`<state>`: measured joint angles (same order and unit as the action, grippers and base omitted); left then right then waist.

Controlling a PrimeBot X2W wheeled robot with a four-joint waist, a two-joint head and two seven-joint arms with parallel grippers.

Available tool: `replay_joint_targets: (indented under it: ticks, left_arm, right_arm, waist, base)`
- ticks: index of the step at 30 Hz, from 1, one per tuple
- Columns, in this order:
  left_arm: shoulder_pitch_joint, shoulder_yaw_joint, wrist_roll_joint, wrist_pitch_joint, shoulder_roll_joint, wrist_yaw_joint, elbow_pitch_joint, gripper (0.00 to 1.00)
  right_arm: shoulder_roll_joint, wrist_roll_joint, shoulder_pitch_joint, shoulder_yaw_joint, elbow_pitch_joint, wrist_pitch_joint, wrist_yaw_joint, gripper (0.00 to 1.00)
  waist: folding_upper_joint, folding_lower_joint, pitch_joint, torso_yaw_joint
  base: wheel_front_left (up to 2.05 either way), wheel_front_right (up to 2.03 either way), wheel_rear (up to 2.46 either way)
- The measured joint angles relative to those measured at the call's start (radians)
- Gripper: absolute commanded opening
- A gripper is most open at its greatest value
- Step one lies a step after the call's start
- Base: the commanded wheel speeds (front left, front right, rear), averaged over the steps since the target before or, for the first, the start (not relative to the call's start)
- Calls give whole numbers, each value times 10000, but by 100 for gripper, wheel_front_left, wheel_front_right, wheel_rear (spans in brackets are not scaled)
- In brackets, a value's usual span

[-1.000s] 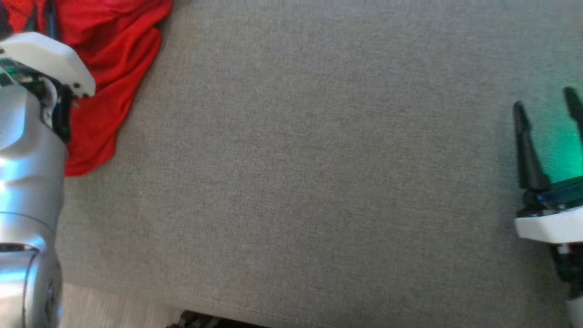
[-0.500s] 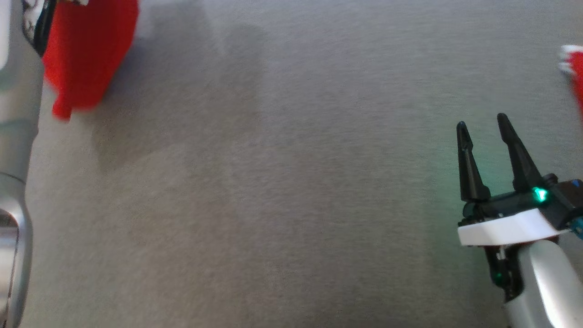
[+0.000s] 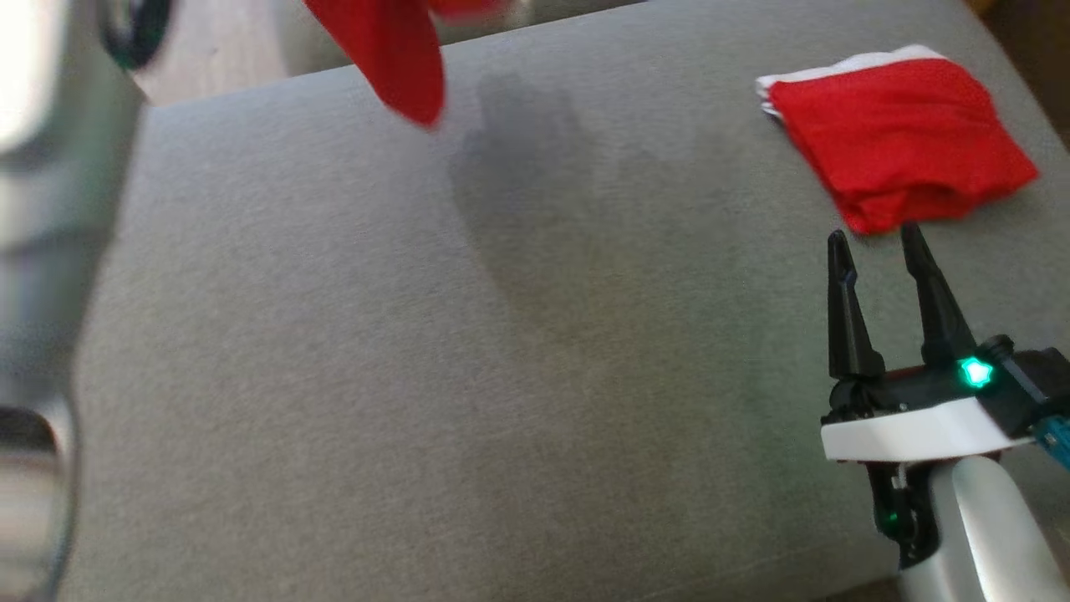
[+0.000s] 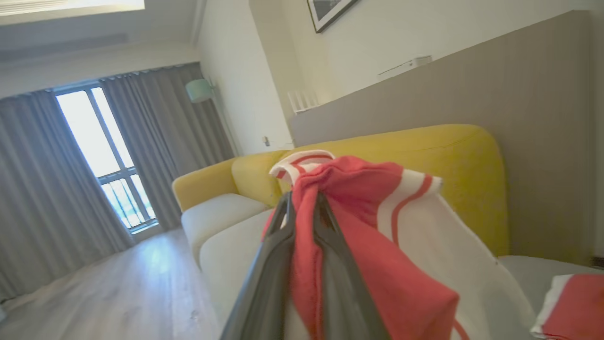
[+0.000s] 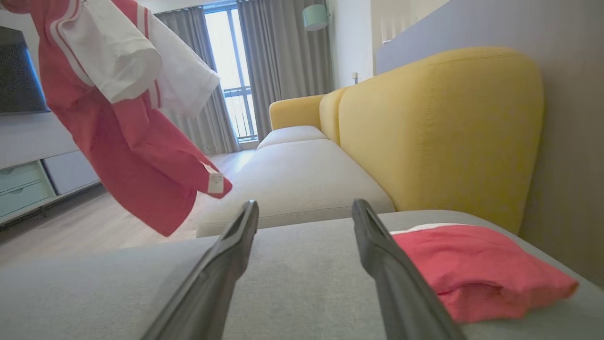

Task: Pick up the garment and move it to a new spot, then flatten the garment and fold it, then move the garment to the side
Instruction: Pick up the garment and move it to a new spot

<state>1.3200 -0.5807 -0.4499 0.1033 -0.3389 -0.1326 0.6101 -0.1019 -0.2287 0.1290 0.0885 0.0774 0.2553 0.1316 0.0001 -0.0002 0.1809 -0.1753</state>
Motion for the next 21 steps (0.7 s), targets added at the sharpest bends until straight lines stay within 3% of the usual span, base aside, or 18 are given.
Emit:
replay_joint_targets:
  ticks: [6,12,17,18,19,20,21]
  left_arm:
    - [-2544,-403,-731,144,418,134,-957,0]
    - [-6311,-784,-1260,-391,614,867,-1279,0]
    - [-8364,-1296,-1195,-1252,920,1499,-1187,0]
    - [-8621,-1358,-1172,-1421,1003,1622,-1145,16]
    - [-8817,-1396,-1122,-1572,1097,1712,-1120,49]
    - [-8970,-1421,-1124,-1712,1181,1776,-1114,100]
    - [-9082,-1469,-1122,-1862,1250,1783,-1106,100]
  right_arm:
    - [109,0,-51,-65,-46,0,0,100]
    - [203,15,-56,-174,-79,0,0,100]
    - [211,88,-210,-311,-77,0,0,100]
    - [211,88,-239,-318,-63,0,0,100]
    - [211,88,-246,-314,-58,0,0,100]
    - [211,88,-250,-314,-50,0,0,100]
    - [211,82,-256,-313,-40,0,0,100]
  waist:
    - [0,4,63,-278]
    - [0,4,214,-59]
    - [0,3,254,286]
    - [0,2,246,376]
    - [0,2,232,468]
    - [0,3,207,557]
    - [0,3,170,650]
  base:
    - [0,0,0]
    - [0,0,0]
    - [0,0,0]
    - [0,0,0]
    - [0,0,0]
    - [0,0,0]
    - [0,0,0]
